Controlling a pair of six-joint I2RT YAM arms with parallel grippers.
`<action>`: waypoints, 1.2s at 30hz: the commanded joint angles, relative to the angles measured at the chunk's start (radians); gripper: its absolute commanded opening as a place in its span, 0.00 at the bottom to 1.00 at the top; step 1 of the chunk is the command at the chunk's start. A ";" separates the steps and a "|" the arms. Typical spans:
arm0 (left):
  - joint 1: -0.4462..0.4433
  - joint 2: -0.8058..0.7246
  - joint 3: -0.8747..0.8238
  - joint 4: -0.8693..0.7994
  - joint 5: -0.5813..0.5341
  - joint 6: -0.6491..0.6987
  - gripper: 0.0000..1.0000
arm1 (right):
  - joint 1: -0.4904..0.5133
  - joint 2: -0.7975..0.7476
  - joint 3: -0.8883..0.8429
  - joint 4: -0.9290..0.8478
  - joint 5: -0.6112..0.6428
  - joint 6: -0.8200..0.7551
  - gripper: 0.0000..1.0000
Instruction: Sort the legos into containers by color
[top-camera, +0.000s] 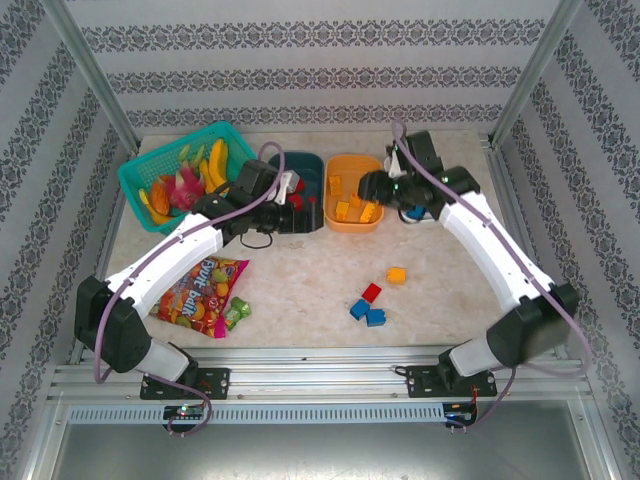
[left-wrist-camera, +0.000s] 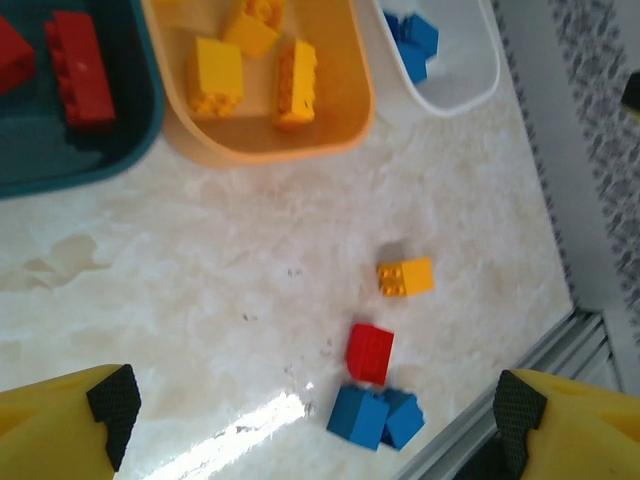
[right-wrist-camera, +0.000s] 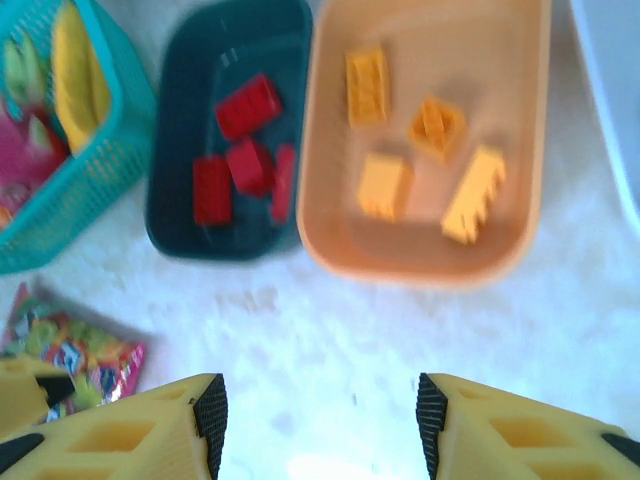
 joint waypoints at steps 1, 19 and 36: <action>-0.075 0.044 0.041 -0.085 -0.011 0.106 0.91 | 0.024 -0.145 -0.149 -0.085 0.023 0.132 0.55; -0.445 0.528 0.362 -0.234 -0.285 0.129 0.78 | 0.006 -0.709 -0.491 -0.426 -0.139 0.452 0.58; -0.514 0.820 0.576 -0.339 -0.366 0.098 0.58 | 0.000 -0.789 -0.450 -0.525 -0.147 0.412 0.59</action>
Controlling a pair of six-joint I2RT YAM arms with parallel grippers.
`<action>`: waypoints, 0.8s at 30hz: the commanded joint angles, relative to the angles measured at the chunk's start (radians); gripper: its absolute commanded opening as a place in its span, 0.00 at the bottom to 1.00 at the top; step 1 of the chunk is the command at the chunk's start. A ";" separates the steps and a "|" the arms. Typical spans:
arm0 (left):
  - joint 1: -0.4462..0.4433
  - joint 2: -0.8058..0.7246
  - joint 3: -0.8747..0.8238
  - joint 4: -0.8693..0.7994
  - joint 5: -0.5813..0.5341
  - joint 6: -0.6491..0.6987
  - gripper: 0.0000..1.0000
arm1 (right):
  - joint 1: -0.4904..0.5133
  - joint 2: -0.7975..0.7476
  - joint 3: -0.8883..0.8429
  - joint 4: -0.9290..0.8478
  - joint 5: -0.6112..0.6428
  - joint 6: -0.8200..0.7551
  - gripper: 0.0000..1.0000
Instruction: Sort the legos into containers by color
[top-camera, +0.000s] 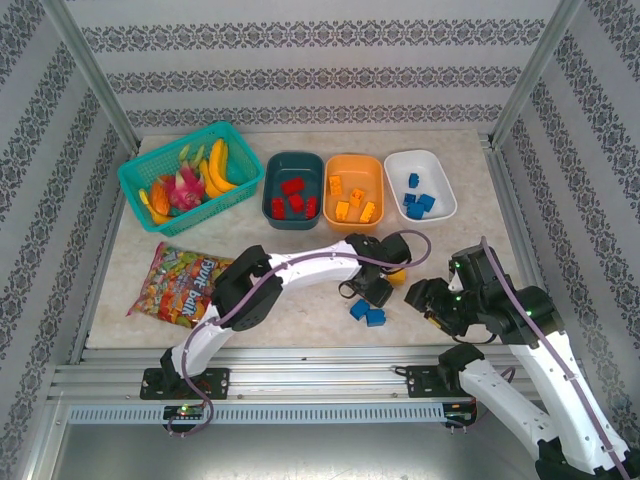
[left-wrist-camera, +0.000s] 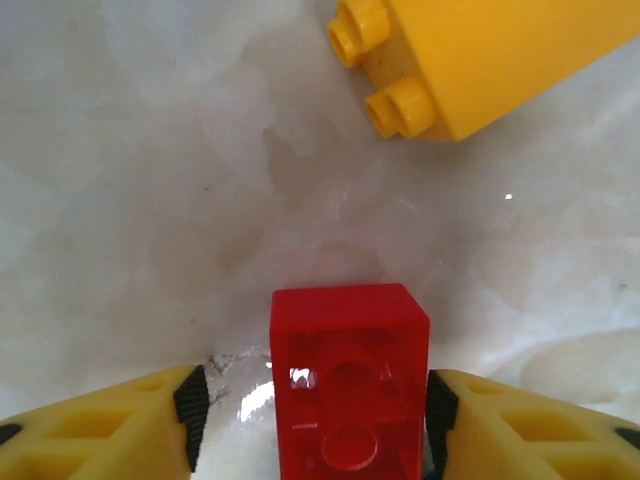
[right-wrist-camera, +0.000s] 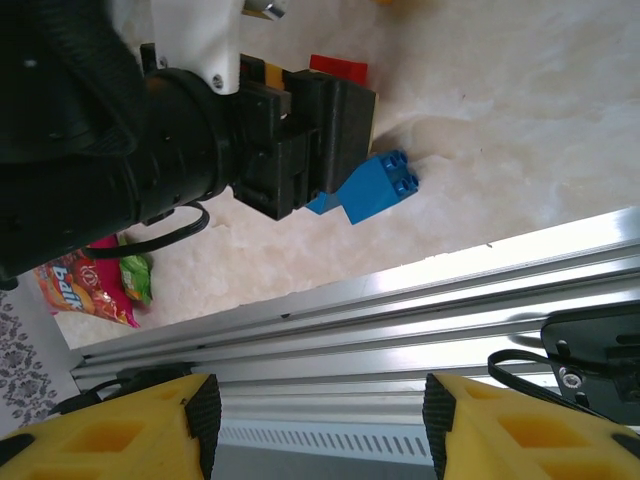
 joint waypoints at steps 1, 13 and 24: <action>-0.023 0.034 0.039 -0.057 -0.024 -0.006 0.55 | -0.011 -0.008 0.020 -0.031 -0.003 -0.013 0.58; 0.010 -0.009 0.056 -0.079 -0.151 -0.009 0.27 | -0.013 -0.004 0.008 0.014 -0.014 -0.024 0.57; 0.318 -0.227 0.072 -0.084 -0.100 -0.057 0.27 | 0.006 0.103 -0.013 0.476 -0.172 -0.092 0.61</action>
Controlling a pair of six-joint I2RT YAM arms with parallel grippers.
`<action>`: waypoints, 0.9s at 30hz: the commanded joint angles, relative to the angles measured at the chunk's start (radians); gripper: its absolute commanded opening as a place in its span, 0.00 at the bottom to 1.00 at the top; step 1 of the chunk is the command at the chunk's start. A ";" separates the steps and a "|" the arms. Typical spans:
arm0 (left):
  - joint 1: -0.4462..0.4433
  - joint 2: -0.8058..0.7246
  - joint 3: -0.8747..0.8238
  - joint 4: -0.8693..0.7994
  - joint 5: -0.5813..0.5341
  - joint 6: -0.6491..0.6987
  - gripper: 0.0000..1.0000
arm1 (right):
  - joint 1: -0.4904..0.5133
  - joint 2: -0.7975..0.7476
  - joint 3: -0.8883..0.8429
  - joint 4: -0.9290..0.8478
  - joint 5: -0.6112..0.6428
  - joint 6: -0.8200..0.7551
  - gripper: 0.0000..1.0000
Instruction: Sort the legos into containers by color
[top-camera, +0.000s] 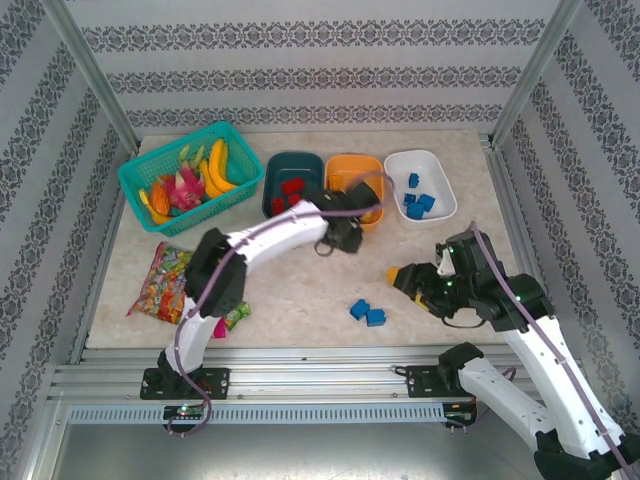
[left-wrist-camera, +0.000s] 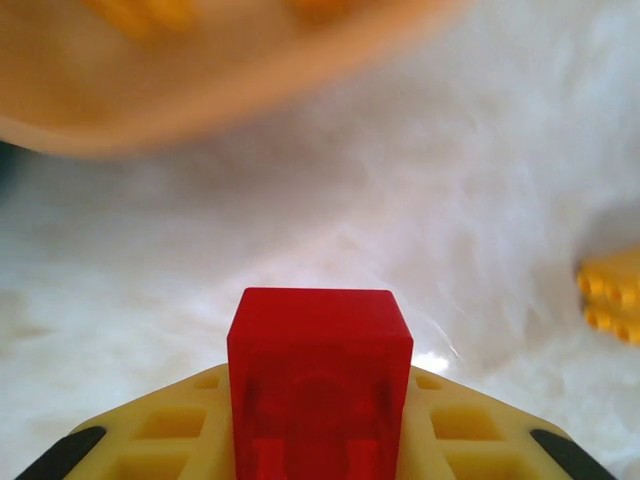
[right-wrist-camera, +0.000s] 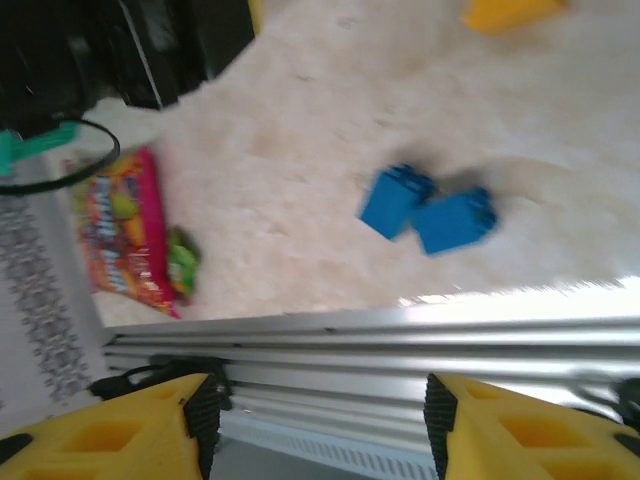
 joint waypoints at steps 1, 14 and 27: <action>0.103 -0.068 0.032 -0.023 0.016 -0.020 0.28 | 0.017 0.028 -0.023 0.322 -0.086 -0.024 0.62; 0.395 0.273 0.452 0.091 0.210 -0.093 0.28 | 0.105 0.376 0.039 0.712 -0.038 -0.024 0.65; 0.460 0.468 0.588 0.114 0.400 -0.162 0.48 | 0.074 0.448 0.051 0.650 -0.055 -0.062 0.65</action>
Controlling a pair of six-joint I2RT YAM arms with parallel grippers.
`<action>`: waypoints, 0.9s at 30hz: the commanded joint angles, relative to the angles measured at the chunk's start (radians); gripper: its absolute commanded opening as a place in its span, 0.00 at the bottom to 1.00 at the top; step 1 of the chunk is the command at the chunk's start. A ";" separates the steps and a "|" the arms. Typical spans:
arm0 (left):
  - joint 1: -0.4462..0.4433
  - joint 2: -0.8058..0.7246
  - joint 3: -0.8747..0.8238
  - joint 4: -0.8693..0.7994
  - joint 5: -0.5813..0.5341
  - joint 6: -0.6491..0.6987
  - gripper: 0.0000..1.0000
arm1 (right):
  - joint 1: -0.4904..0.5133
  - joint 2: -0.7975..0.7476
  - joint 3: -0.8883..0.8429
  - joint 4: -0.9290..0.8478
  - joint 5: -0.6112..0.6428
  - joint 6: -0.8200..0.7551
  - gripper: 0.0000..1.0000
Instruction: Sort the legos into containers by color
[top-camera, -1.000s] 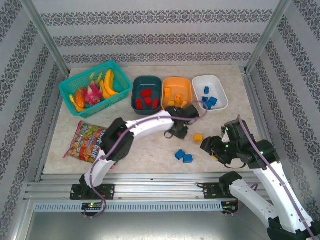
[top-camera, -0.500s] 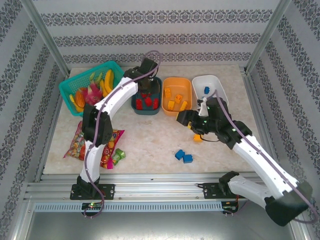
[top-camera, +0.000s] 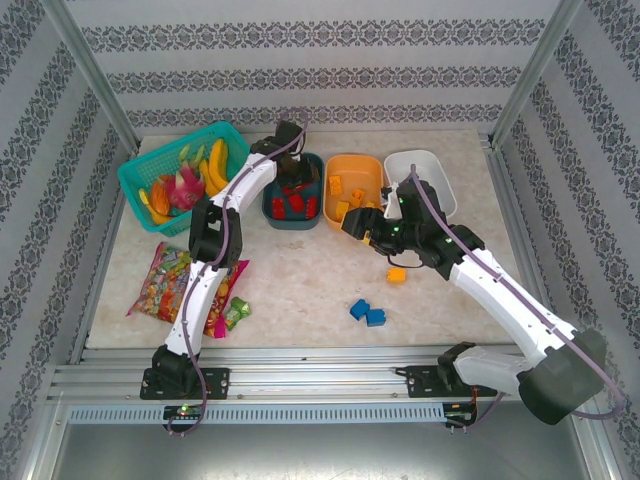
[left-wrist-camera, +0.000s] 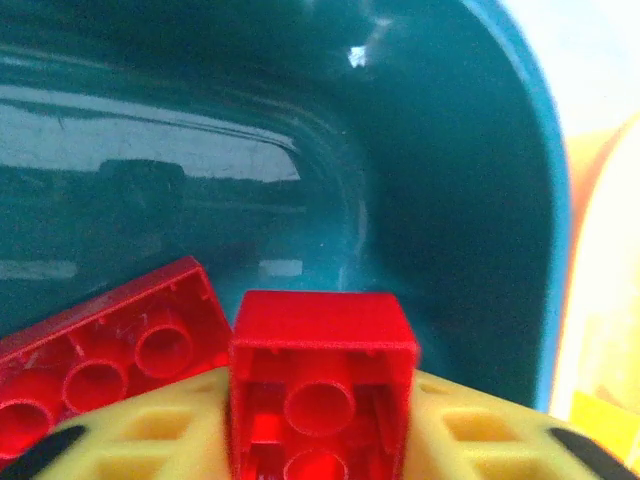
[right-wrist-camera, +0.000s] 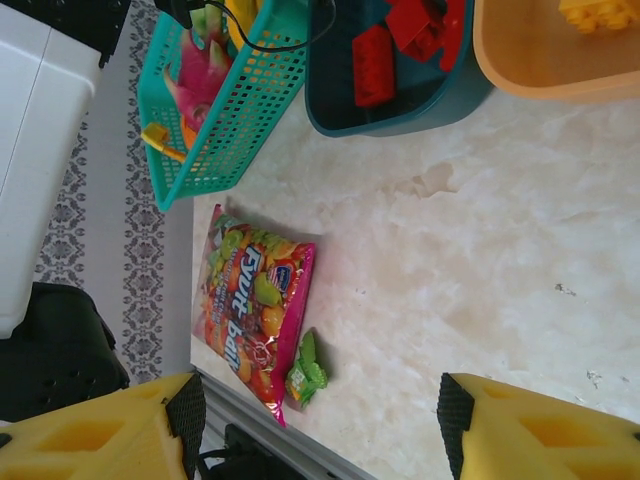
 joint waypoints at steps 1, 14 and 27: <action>0.003 -0.013 0.040 0.010 0.063 -0.009 0.53 | -0.013 0.025 0.023 -0.039 -0.003 -0.034 0.65; 0.003 -0.217 -0.022 -0.017 -0.005 0.006 0.74 | 0.093 0.153 0.180 -0.447 0.268 -0.231 0.62; -0.058 -0.915 -0.897 0.223 0.033 -0.077 0.84 | 0.338 0.365 0.162 -0.674 0.456 -0.501 0.77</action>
